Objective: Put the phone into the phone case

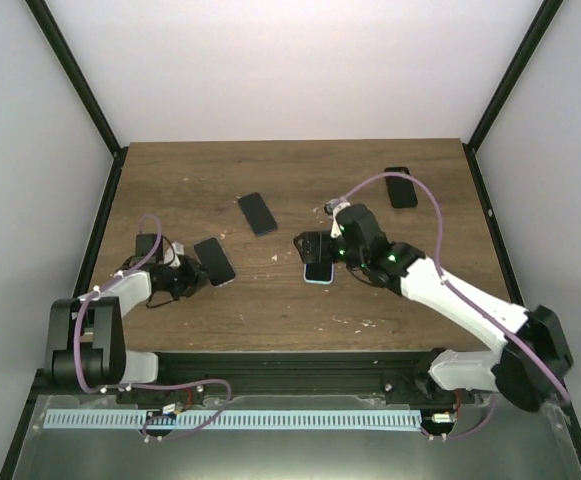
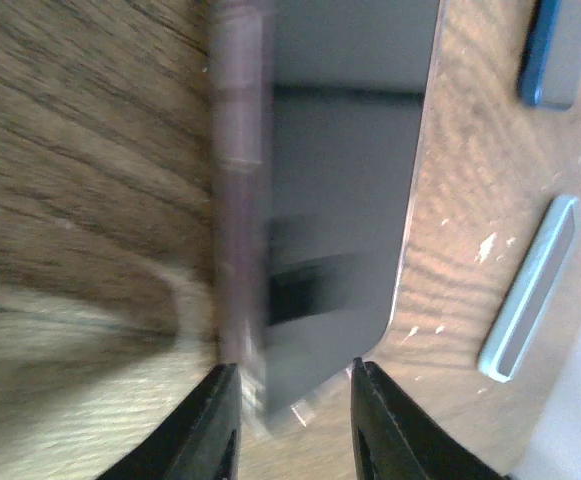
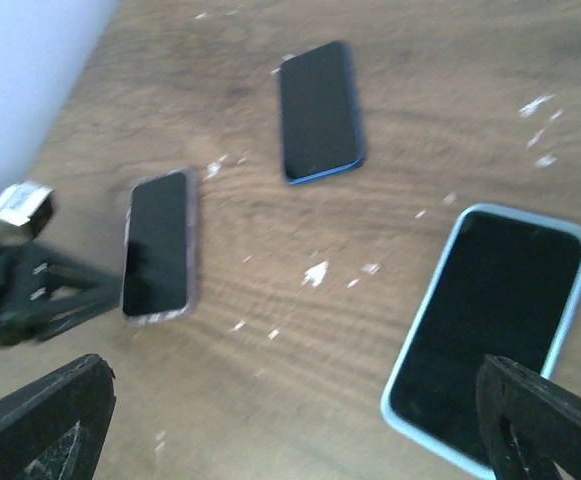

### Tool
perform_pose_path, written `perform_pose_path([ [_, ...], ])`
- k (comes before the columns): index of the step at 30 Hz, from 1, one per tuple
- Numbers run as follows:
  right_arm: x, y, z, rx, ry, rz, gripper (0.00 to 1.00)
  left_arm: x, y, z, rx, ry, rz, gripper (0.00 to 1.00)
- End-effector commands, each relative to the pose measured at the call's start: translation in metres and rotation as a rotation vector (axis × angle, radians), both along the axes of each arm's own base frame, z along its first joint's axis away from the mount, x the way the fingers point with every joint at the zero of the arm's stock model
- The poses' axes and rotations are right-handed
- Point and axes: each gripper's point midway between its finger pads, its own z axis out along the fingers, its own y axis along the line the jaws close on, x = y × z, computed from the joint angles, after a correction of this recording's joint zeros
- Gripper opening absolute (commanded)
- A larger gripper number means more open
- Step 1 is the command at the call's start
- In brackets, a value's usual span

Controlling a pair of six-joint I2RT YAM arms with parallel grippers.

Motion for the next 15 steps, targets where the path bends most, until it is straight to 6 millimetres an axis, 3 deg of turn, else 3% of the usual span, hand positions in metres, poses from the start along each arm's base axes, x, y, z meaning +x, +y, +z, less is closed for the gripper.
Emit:
perform_pose_path([
  [1, 0.048, -0.022, -0.002, -0.186, -0.056, -0.103, 1.00, -0.001, 0.019, 0.002, 0.128, 0.051, 0.015, 0.39],
  [6, 0.086, -0.064, -0.017, -0.287, -0.058, -0.219, 1.00, -0.004, 0.034, 0.012, 0.207, 0.077, 0.072, 0.54],
  [10, 0.121, -0.105, -0.031, -0.356, -0.064, -0.297, 1.00, 0.003, 0.029, 0.040, 0.192, 0.016, 0.032, 0.63],
  [11, 0.128, -0.112, -0.035, -0.368, -0.055, -0.304, 0.98, 0.004, 0.023, 0.049, 0.166, -0.019, 0.005, 0.67],
  [14, 0.150, -0.132, -0.047, -0.421, -0.031, -0.335, 0.92, 0.006, 0.010, 0.075, 0.098, -0.101, -0.049, 0.95],
  [15, 0.157, -0.139, -0.051, -0.439, -0.024, -0.344, 0.88, 0.006, 0.008, 0.082, 0.090, -0.117, -0.058, 0.99],
])
